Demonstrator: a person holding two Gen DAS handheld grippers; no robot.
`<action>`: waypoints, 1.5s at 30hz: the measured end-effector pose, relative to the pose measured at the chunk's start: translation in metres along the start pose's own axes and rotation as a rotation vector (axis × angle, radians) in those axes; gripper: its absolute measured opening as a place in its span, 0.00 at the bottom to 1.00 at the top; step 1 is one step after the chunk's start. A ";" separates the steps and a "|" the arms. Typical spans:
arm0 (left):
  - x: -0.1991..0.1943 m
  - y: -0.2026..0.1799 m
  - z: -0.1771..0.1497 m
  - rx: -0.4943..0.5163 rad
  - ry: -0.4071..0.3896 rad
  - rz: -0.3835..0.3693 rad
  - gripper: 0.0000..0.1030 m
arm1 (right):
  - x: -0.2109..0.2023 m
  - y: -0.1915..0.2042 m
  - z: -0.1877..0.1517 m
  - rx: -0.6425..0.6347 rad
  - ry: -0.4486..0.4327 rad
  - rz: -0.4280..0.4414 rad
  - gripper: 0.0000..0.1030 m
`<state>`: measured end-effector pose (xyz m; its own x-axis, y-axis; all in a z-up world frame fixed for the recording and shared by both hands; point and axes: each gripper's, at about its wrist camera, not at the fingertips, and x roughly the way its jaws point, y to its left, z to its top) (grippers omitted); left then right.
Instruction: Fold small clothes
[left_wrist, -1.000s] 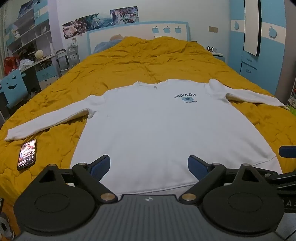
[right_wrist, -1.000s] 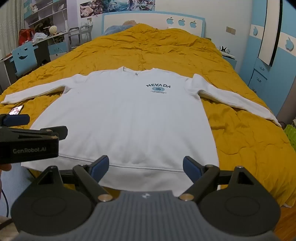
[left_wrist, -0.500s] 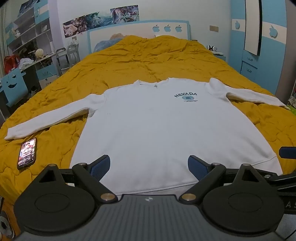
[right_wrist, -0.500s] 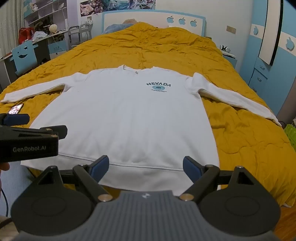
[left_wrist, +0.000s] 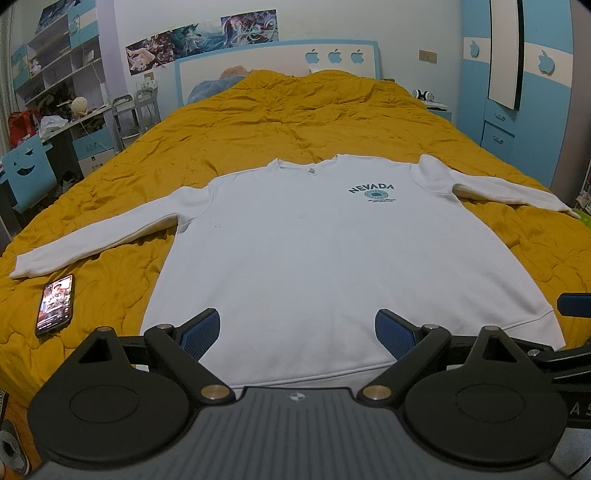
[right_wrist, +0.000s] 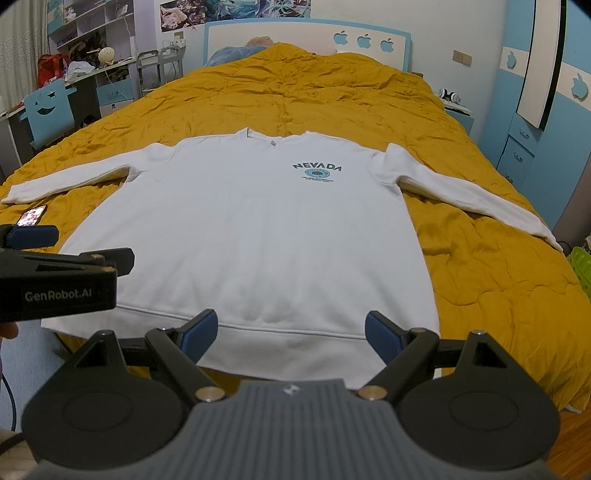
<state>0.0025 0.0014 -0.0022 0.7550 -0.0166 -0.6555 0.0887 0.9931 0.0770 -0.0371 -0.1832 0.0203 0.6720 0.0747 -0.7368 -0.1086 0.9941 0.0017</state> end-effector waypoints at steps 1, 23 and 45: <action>0.000 0.000 0.000 0.000 0.000 0.000 1.00 | 0.000 0.000 0.000 0.000 0.000 -0.001 0.80; 0.004 0.003 0.001 -0.004 0.012 0.001 1.00 | -0.002 -0.001 0.000 0.000 0.004 0.000 0.80; 0.004 0.005 -0.001 -0.008 0.015 0.004 1.00 | -0.002 -0.001 0.000 0.002 0.006 0.002 0.80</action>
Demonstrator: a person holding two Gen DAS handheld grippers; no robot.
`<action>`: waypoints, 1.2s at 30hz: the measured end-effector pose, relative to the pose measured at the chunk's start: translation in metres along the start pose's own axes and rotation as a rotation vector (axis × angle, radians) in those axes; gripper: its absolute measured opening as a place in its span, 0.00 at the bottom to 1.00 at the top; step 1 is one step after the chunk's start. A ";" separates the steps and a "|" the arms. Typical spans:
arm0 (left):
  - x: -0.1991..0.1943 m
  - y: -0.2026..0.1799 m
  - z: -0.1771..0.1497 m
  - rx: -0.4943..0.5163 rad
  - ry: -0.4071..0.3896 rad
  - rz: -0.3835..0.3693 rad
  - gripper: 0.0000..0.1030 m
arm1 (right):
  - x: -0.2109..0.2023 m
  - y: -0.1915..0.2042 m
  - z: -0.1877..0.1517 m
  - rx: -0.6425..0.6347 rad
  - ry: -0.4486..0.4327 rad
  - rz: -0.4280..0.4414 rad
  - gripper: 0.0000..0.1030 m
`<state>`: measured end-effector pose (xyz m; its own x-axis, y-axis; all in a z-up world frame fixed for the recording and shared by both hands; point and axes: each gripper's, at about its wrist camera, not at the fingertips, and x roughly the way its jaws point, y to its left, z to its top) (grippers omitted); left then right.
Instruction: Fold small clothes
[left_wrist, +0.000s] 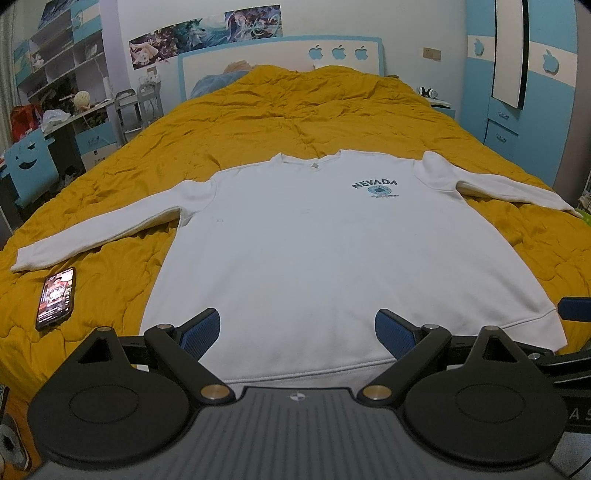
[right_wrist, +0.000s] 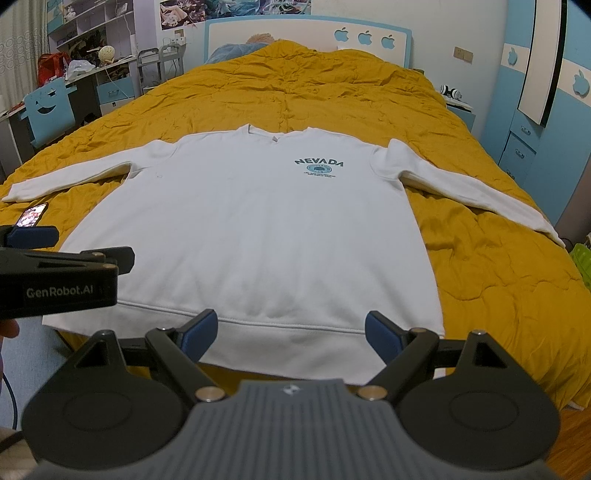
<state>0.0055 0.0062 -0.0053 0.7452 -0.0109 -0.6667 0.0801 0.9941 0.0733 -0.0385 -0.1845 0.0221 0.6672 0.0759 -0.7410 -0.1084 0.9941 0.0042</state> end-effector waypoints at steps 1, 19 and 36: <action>0.000 0.001 -0.001 -0.001 0.001 0.001 1.00 | 0.000 0.000 0.000 0.000 0.001 0.000 0.80; 0.000 0.002 -0.001 -0.002 0.002 0.000 1.00 | 0.001 0.000 -0.001 -0.001 0.003 0.001 0.80; 0.033 0.075 0.031 -0.196 -0.078 -0.084 1.00 | 0.018 -0.003 0.019 -0.045 -0.151 0.176 0.80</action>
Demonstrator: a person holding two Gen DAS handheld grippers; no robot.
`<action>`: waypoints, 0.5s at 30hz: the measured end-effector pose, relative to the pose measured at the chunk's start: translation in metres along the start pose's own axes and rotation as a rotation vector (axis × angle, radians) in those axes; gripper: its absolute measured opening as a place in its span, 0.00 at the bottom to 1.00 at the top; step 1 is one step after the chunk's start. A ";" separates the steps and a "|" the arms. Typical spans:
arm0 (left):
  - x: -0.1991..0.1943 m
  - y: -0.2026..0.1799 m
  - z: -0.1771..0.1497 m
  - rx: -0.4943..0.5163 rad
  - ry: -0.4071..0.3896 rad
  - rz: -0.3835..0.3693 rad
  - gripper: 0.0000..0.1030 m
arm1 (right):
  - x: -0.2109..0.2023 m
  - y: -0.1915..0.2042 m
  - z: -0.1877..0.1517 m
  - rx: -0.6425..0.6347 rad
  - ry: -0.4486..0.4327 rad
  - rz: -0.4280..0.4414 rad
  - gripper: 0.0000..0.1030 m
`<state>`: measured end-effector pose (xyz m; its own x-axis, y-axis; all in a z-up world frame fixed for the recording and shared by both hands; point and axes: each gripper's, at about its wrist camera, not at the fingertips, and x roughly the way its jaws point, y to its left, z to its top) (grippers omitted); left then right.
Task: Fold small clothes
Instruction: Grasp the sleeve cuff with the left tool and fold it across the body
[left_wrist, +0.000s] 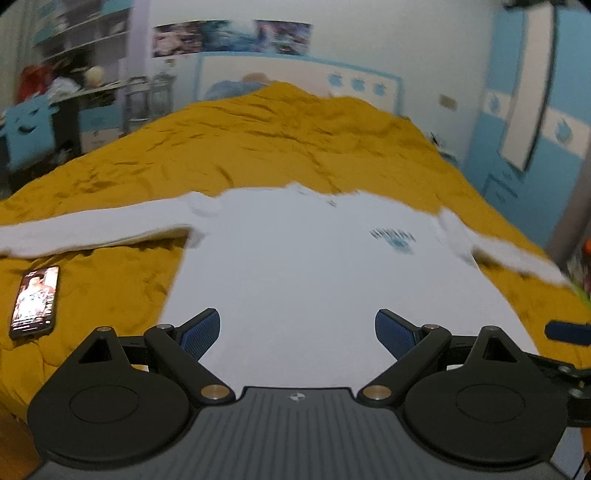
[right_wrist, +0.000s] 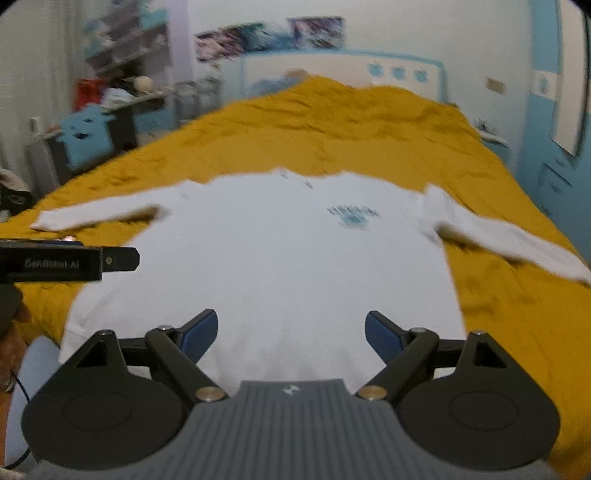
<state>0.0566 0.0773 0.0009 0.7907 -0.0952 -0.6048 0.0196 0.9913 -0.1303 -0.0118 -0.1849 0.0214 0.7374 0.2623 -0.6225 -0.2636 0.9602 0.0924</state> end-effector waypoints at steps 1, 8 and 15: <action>0.002 0.011 0.006 -0.017 -0.008 0.006 1.00 | 0.003 -0.002 0.006 -0.004 -0.016 0.034 0.80; 0.026 0.099 0.051 -0.086 -0.053 0.177 1.00 | 0.041 -0.006 0.046 -0.006 -0.046 0.067 0.80; 0.060 0.211 0.082 -0.249 -0.078 0.439 1.00 | 0.096 -0.009 0.073 0.005 -0.052 0.109 0.80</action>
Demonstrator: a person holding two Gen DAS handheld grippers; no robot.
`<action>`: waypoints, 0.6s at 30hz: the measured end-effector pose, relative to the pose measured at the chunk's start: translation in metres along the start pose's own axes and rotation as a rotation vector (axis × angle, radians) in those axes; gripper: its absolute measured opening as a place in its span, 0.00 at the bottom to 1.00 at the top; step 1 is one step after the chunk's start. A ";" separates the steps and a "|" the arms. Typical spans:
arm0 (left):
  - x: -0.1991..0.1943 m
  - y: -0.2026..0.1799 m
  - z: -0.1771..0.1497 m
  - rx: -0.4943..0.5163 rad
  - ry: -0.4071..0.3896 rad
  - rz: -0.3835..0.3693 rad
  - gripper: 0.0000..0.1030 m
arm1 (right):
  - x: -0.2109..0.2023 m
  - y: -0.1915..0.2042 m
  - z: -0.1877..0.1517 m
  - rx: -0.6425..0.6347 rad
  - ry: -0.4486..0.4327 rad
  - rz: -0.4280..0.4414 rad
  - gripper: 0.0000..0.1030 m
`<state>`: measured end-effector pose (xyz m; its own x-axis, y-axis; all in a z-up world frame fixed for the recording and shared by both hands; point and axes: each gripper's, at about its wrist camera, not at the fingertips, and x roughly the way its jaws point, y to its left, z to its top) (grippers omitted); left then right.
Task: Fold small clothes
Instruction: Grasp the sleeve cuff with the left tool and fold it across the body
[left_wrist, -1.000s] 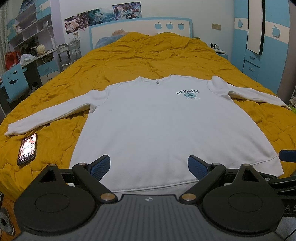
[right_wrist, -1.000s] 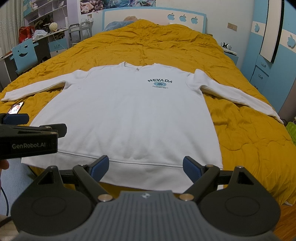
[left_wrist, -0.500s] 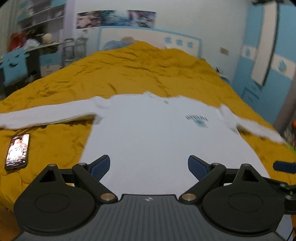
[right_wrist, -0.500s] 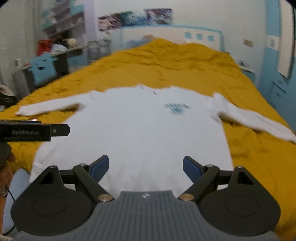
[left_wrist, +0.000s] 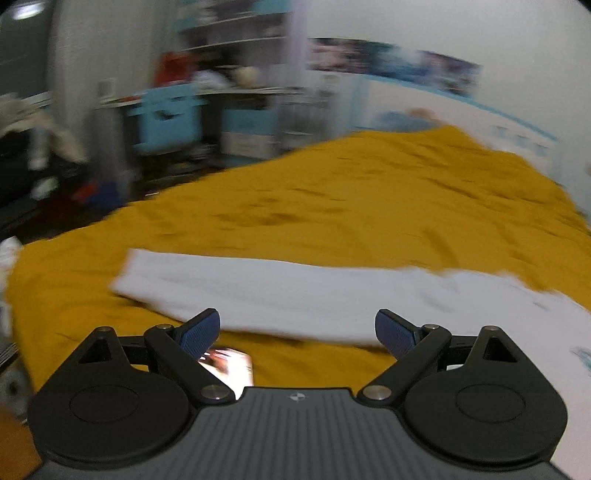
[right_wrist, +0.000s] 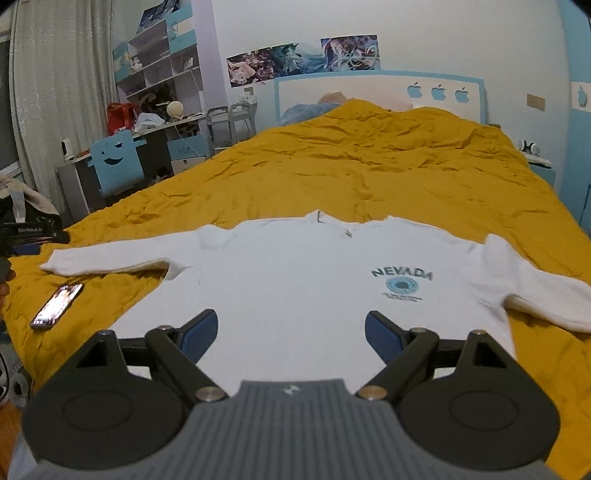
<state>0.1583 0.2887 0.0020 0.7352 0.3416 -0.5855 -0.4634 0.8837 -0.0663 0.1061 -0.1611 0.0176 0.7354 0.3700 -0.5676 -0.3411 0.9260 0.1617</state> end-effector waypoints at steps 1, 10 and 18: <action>0.012 0.013 0.005 -0.031 0.001 0.032 1.00 | 0.011 -0.001 0.004 0.006 0.005 0.004 0.80; 0.079 0.119 0.012 -0.369 0.067 0.164 1.00 | 0.103 -0.005 0.023 0.028 0.098 -0.021 0.59; 0.110 0.149 0.006 -0.468 0.040 0.153 0.81 | 0.153 0.008 0.028 -0.017 0.181 0.006 0.56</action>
<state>0.1733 0.4597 -0.0674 0.6257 0.4355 -0.6471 -0.7441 0.5822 -0.3276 0.2322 -0.0956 -0.0451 0.6168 0.3543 -0.7029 -0.3559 0.9220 0.1525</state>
